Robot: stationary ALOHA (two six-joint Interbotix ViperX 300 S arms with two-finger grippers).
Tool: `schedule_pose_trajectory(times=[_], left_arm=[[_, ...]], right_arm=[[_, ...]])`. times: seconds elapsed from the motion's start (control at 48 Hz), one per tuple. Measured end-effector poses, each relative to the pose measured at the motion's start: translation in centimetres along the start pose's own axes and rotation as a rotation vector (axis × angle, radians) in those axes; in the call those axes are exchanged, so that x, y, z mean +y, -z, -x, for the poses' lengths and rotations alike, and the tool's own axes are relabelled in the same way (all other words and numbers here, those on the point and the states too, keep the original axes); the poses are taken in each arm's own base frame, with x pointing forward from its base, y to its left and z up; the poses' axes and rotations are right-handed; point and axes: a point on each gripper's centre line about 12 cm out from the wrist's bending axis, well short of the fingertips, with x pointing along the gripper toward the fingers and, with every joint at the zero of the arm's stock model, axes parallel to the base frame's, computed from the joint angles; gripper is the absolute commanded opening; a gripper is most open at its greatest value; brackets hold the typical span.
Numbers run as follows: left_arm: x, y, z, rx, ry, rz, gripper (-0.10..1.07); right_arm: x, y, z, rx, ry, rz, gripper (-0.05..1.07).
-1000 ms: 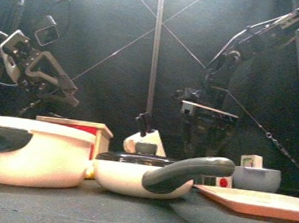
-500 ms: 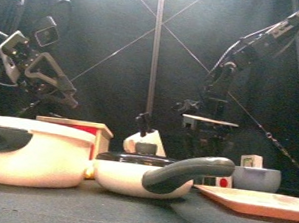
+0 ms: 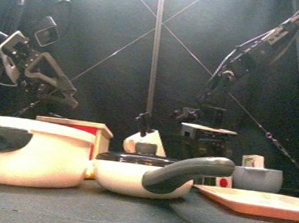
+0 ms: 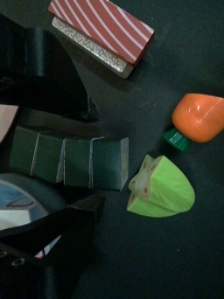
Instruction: Grab green sushi roll
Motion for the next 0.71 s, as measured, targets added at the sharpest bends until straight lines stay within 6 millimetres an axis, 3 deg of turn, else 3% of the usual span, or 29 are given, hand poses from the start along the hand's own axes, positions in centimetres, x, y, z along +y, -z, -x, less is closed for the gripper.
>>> schedule_pose_trajectory(times=[0.312,0.562,0.708], left_arm=[[0.0,0.06,0.02,0.002,0.0,0.0,0.92],[0.02,0.09,0.02,0.005,-0.001,0.001,0.92],[0.01,0.05,0.0,0.005,0.0,0.002,0.92]], right_arm=[[-0.03,0.1,-0.8,0.011,0.005,-0.002,0.78],[0.16,-0.28,-0.6,0.003,-0.001,-0.009,0.63],[0.35,-0.74,-0.04,-0.008,-0.008,-0.019,0.6]])
